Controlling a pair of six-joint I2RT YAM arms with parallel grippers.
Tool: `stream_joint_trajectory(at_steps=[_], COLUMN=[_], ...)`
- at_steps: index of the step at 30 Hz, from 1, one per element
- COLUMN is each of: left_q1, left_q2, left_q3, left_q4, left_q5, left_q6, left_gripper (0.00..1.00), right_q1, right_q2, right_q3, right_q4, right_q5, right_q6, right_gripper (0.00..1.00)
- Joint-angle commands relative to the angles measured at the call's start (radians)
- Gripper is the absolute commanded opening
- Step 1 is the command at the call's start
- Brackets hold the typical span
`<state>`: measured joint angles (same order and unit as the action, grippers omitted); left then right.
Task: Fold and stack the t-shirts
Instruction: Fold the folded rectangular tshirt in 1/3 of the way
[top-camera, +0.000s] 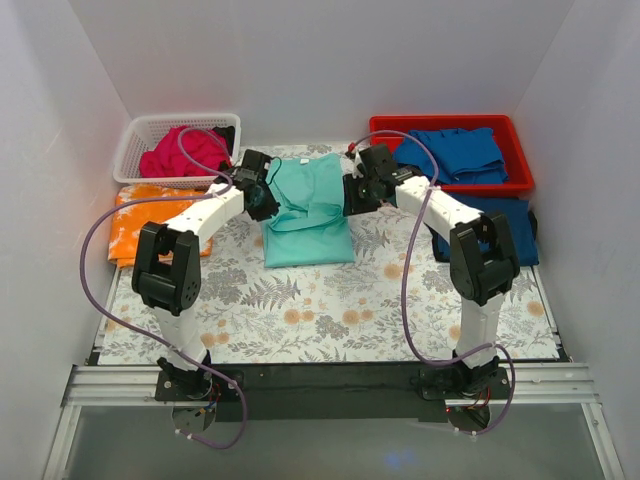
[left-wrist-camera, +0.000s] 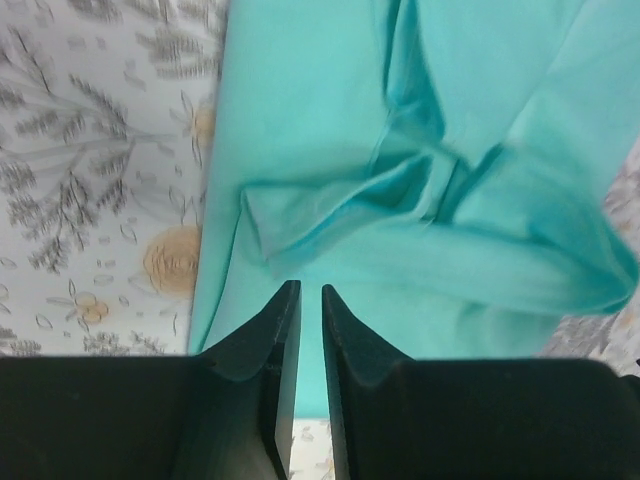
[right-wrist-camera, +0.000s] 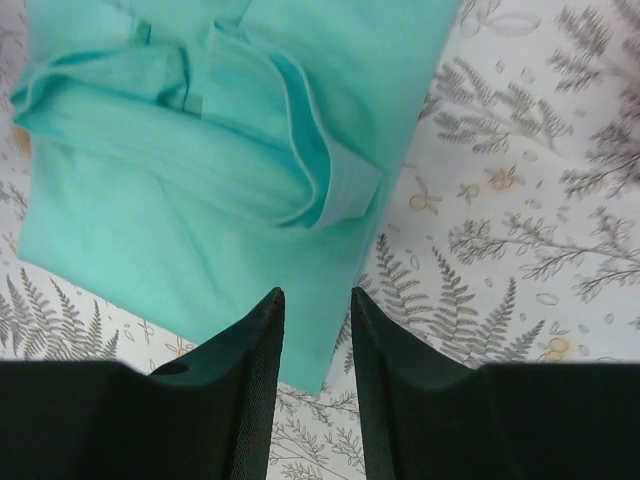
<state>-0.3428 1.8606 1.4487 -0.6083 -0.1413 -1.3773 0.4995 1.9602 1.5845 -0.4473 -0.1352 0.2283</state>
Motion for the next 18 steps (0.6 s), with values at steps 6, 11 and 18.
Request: stream_joint_trajectory(at_steps=[6, 11, 18], left_q1=[-0.021, -0.021, -0.018], left_q2=[-0.063, 0.007, 0.163], left_q3=[-0.182, -0.153, 0.021], left_q4=[0.045, 0.064, 0.039], left_q5=[0.181, 0.190, 0.122], left_q6=[0.024, 0.032, 0.055], left_gripper=[0.11, 0.10, 0.11], right_q1=[0.042, 0.043, 0.042], right_q2=[-0.061, 0.008, 0.173], right_q3=[-0.192, -0.109, 0.099], right_q4=[0.074, 0.084, 0.058], right_q5=[-0.049, -0.050, -0.037], right_q6=[0.016, 0.016, 0.026], right_gripper=[0.38, 0.38, 0.37])
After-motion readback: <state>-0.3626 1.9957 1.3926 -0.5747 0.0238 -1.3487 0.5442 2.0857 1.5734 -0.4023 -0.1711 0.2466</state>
